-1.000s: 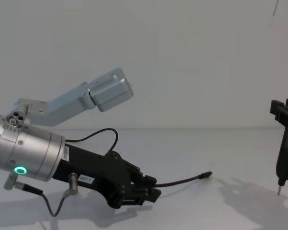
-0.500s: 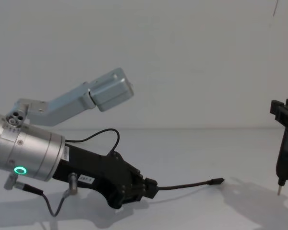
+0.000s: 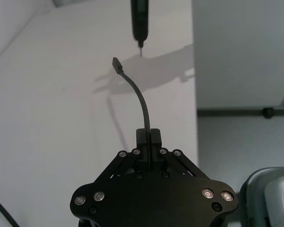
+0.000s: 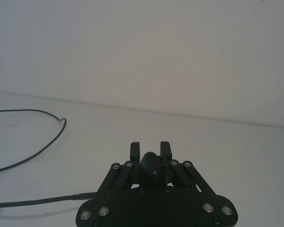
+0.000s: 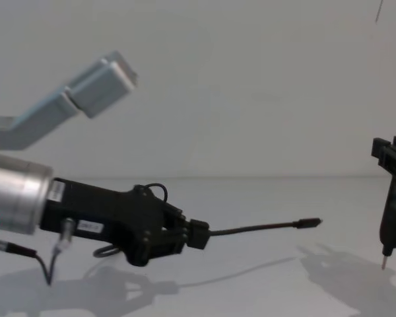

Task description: Pick up the data cable with the one hand.

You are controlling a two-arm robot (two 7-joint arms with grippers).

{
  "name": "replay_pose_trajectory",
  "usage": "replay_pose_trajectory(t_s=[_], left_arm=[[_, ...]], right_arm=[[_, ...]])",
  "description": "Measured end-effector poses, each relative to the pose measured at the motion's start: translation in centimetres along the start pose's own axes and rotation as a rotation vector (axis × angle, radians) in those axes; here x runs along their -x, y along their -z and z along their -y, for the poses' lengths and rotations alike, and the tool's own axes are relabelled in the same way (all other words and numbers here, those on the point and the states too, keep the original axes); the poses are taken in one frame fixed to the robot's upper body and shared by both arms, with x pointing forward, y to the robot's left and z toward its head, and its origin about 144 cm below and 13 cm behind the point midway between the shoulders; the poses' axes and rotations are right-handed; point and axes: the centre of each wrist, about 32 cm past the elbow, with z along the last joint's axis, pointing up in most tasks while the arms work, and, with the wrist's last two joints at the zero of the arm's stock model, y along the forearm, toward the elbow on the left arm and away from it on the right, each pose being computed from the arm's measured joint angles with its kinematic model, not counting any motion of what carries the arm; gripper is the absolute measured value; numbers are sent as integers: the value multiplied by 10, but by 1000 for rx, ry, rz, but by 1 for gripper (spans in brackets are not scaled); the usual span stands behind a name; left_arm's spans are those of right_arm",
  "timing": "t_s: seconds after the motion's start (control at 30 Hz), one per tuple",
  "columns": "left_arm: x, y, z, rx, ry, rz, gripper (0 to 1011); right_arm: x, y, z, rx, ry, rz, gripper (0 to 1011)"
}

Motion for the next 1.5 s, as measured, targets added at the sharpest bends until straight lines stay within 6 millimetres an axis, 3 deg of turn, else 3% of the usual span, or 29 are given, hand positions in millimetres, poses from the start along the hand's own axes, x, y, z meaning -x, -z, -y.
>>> replay_pose_trajectory(t_s=[0.57,1.5], left_arm=[[15,5,-40,64,17,-31,43],[21,7,-54,68,13,-40,43]], right_arm=[[0,-2,0,-6,2,-5,251],[19,-41,-14,-97,-101,-317,251]])
